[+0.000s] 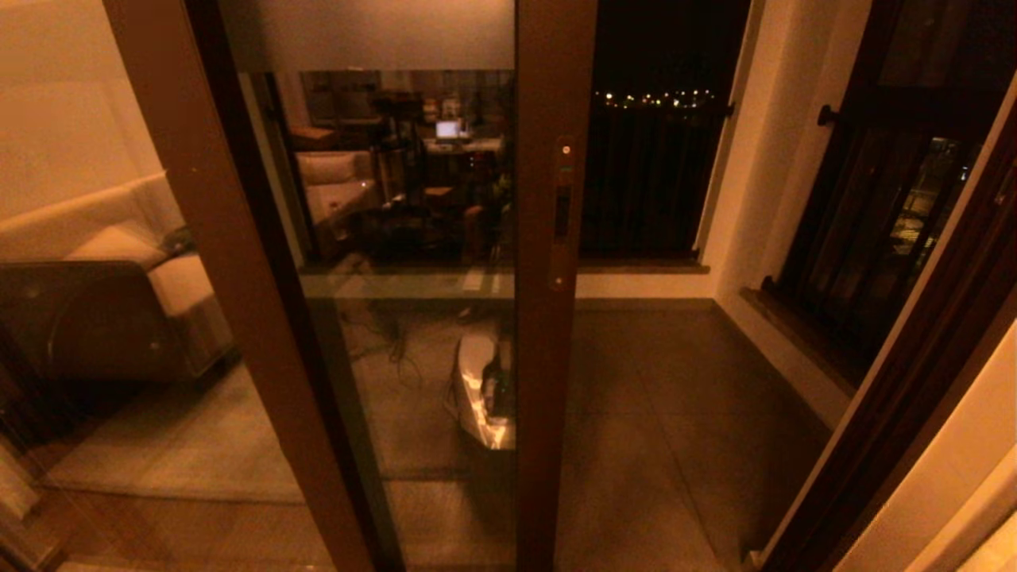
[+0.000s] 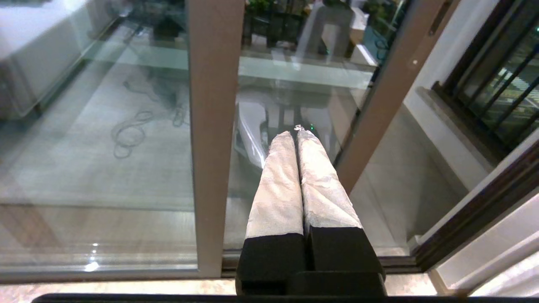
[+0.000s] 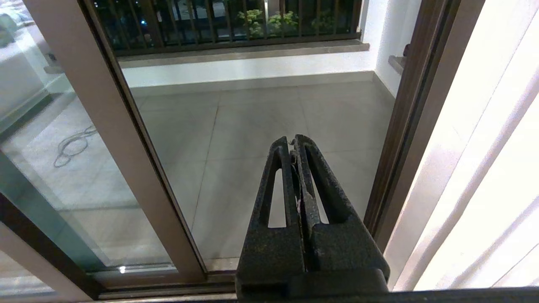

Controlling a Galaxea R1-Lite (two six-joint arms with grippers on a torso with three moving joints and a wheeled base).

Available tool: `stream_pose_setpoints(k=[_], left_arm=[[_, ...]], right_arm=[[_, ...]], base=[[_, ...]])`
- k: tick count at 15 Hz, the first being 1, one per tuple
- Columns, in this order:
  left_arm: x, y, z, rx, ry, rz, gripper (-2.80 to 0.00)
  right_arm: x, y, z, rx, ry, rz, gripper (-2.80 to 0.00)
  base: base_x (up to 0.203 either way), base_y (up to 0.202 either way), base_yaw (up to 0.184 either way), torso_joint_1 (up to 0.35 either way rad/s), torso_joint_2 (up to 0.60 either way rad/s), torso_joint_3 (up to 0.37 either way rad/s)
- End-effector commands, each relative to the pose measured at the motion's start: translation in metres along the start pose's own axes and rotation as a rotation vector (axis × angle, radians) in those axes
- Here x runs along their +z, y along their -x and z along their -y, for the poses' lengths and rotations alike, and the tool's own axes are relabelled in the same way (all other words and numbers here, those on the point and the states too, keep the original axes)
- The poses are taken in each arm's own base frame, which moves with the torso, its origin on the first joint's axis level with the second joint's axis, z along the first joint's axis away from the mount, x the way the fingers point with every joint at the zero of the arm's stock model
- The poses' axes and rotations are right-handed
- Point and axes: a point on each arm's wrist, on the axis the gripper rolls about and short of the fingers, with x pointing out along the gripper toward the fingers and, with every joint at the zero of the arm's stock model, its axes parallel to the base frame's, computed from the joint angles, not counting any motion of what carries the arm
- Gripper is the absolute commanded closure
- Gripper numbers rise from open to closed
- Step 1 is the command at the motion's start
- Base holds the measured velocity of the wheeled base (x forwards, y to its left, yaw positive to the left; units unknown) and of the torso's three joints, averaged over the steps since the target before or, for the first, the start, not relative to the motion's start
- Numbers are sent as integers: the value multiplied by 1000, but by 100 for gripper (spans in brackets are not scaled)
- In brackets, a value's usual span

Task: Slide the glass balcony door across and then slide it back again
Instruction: Close the slid door

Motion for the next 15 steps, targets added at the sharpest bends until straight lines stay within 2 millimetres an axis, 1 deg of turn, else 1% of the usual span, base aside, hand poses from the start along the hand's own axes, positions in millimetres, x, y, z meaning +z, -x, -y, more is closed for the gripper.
stream_pose_setpoints(k=[1, 4, 6, 8, 9, 12, 14, 15], left_arm=[[-7, 8, -1, -3, 1, 20, 0], [-23, 28, -4, -1, 5, 82, 0], [-26, 23, -5, -19, 75, 56, 0], [-20, 20, -3, -65, 74, 78, 0], [-19, 20, -2, -52, 74, 84, 0], [-16, 29, 3, -1, 65, 112, 0], [-22, 40, 5, 13, 56, 122, 0], [-25, 40, 5, 22, 55, 114, 0]], right_arm=[[0, 0, 0, 0, 0, 0, 0], [0, 0, 0, 0, 0, 0, 0], [0, 0, 0, 0, 0, 0, 0], [0, 0, 0, 0, 0, 0, 0], [0, 0, 0, 0, 0, 0, 0], [0, 0, 0, 0, 0, 0, 0], [0, 0, 0, 0, 0, 1, 0], [0, 0, 0, 0, 0, 0, 0]], base=[[0, 0, 0, 0, 0, 0], [0, 0, 0, 0, 0, 0], [0, 0, 0, 0, 0, 0], [0, 0, 0, 0, 0, 0], [0, 0, 0, 0, 0, 0], [0, 0, 0, 0, 0, 0], [0, 0, 0, 0, 0, 0], [0, 0, 0, 0, 0, 0]])
